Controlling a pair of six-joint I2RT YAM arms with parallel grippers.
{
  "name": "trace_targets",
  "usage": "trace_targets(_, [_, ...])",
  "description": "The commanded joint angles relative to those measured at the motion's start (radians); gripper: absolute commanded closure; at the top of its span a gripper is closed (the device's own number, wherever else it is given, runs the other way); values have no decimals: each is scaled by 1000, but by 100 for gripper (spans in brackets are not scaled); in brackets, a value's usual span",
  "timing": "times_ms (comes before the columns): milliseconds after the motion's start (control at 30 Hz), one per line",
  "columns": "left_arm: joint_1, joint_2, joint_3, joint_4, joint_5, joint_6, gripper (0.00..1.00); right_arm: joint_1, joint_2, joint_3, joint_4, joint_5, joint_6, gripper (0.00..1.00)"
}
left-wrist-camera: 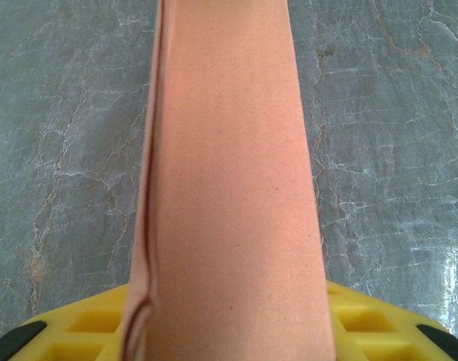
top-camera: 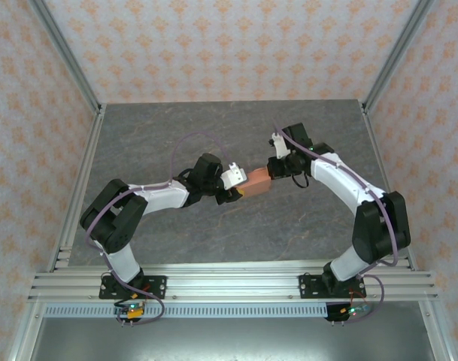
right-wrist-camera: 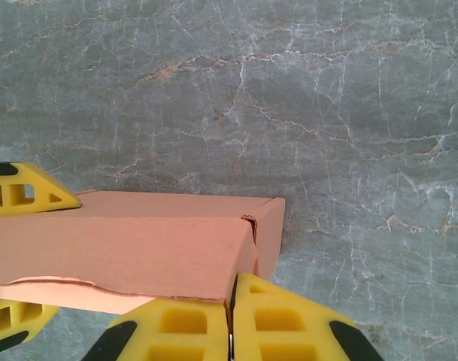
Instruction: Fold the paper box
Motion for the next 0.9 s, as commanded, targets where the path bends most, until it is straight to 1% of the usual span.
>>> trace_targets(0, [-16,23,29,-18,7,50,58,51,38,-70,-22,-71,-74,91])
trace_targets(133, [-16,25,35,-29,11,53,58,53,30,-81,-28,-79,-84,90])
trace_targets(233, [-15,26,38,-35,15,56,58,50,11,-64,-26,-101,-47,90])
trace_targets(367, [-16,29,46,-51,26,67,58,29,24,31,-66,-194,26,90])
trace_targets(400, [-16,30,50,-58,29,68,58,28,30,55,-80,-199,30,90])
trace_targets(533, [-16,33,55,-72,31,75,57,27,55,114,-124,-178,13,90])
trace_targets(867, [-16,30,49,-77,40,95,55,25,104,185,-220,-191,0,90])
